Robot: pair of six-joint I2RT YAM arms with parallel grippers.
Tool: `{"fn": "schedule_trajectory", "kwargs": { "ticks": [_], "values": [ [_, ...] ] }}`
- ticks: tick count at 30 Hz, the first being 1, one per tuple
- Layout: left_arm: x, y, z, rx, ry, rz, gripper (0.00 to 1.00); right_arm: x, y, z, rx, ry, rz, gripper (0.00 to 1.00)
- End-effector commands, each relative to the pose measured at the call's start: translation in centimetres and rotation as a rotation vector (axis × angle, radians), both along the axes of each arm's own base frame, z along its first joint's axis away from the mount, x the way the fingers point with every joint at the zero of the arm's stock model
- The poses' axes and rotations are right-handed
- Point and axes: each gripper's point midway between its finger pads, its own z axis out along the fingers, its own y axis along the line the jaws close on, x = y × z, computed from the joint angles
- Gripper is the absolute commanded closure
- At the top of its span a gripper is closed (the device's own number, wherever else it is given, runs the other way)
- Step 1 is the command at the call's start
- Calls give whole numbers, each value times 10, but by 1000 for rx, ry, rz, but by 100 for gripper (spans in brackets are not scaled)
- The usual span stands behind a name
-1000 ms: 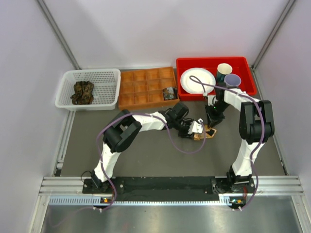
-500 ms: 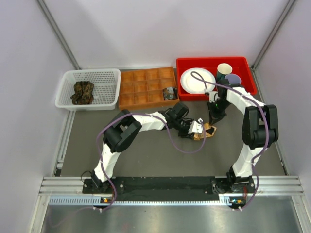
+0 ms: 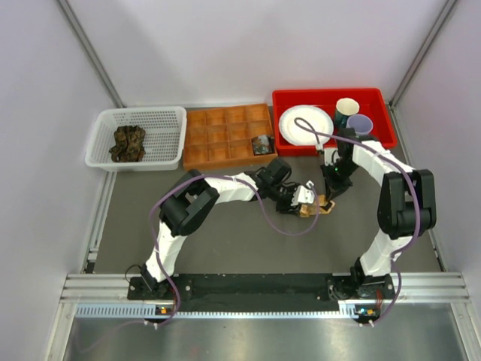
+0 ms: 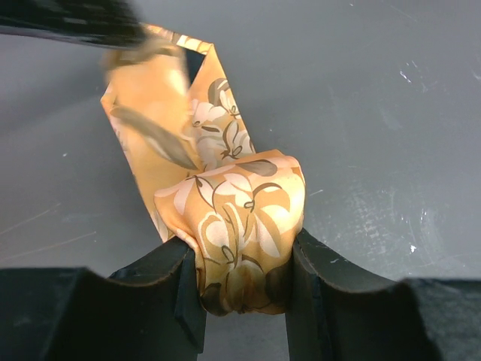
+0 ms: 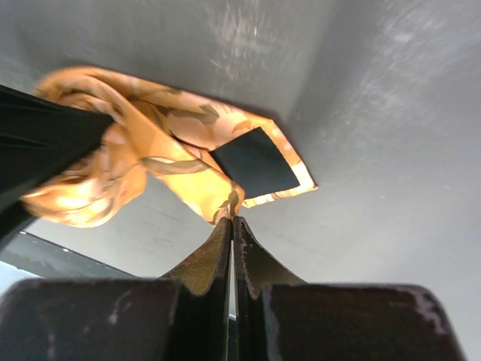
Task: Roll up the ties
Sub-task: Roll the tie at the center of the board.
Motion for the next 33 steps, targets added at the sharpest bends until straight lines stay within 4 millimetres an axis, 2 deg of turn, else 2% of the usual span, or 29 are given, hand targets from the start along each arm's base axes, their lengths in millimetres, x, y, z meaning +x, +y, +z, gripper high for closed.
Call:
{"fn": "schedule_trajectory", "kwargs": {
  "ticks": [1, 4, 8, 10, 11, 12, 13, 15, 19, 21, 25, 26, 28, 29, 31, 33],
  "values": [
    [-7, 43, -56, 217, 147, 139, 100, 1, 2, -18, -21, -10, 39, 100],
    [0, 42, -51, 192, 162, 186, 100, 8, 1, -30, -51, -18, 39, 100],
    [2, 41, -34, 126, 203, 197, 100, 20, -15, -43, -142, -52, 58, 100],
    [6, 41, -27, 94, 223, 217, 100, 20, -19, -51, -169, -44, 79, 100],
    [9, 39, -16, 61, 228, 225, 100, 21, -20, -52, -176, -45, 84, 100],
    [23, 34, -3, -12, 207, 244, 100, 22, -21, -52, -179, -50, 91, 100],
    [23, 36, -1, -28, 225, 260, 100, 21, -22, -53, -192, -52, 107, 100],
    [35, 32, 17, -98, 234, 305, 100, 21, -22, -55, -201, -61, 127, 100],
    [43, 29, 23, -125, 222, 356, 100, 17, -24, -59, -213, -57, 144, 100],
    [46, 28, 18, -112, 201, 362, 100, 16, -24, -60, -215, -53, 150, 100],
    [41, 33, -3, -11, 108, 304, 100, 16, -22, -59, -204, -48, 155, 100],
    [34, 41, -21, 68, 130, 302, 100, 16, -22, -58, -199, -45, 154, 100],
    [31, 45, -31, 156, 107, 295, 100, 14, -17, -54, -173, -34, 153, 100],
    [22, 52, -44, 225, 130, 288, 100, 13, -15, -50, -160, -34, 150, 100],
    [22, 53, -48, 266, 107, 271, 100, 10, -7, -42, -113, -20, 139, 100],
    [10, 61, -58, 367, 130, 231, 100, 13, 1, -32, -60, -20, 127, 100]
  ]
}}
